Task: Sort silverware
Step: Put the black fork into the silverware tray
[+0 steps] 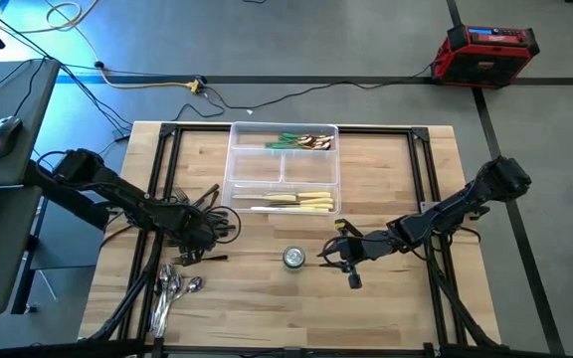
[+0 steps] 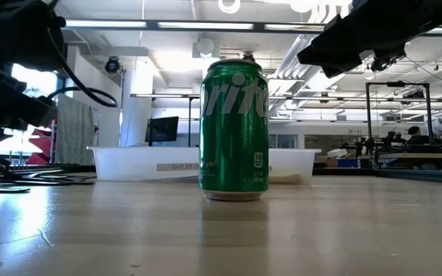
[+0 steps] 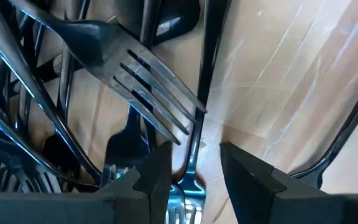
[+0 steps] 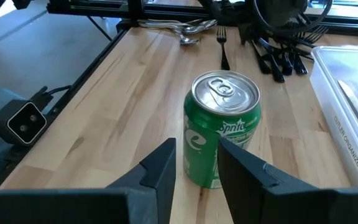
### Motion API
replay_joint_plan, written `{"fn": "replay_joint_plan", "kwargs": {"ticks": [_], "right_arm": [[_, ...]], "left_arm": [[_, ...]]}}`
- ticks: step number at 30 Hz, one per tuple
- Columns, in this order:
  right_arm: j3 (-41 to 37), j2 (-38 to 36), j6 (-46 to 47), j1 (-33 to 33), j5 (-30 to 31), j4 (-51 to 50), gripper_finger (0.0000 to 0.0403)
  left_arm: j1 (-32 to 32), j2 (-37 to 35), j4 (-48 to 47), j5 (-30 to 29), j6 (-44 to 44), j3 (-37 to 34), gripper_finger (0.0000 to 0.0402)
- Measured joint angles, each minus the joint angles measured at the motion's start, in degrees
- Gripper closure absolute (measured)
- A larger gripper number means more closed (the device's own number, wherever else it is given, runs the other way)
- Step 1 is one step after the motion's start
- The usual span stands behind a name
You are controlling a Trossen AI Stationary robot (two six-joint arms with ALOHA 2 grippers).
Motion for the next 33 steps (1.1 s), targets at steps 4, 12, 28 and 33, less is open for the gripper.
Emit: {"fn": "replay_joint_plan", "kwargs": {"ticks": [4, 12, 28, 33], "right_arm": [[0.0, 0.0, 0.0, 0.0, -0.01, -0.02, 0.03], [0.0, 0.0, 0.0, 0.0, -0.02, -0.02, 0.03], [0.0, 0.0, -0.02, 0.0, 0.0, -0.31, 0.03], [0.0, 0.0, -1.66, 0.0, 0.14, -0.28, 0.03]], "left_arm": [[-0.02, 0.0, 1.26, 0.5, 1.08, -0.04, 0.0328], [-0.07, 0.6, -2.37, 1.56, -1.63, 4.27, 0.0398], [0.25, 0.24, -27.18, -0.56, -0.2, 30.91, 0.0401], [6.48, 0.22, -27.66, -12.15, 8.26, 36.11, 0.0401]]}}
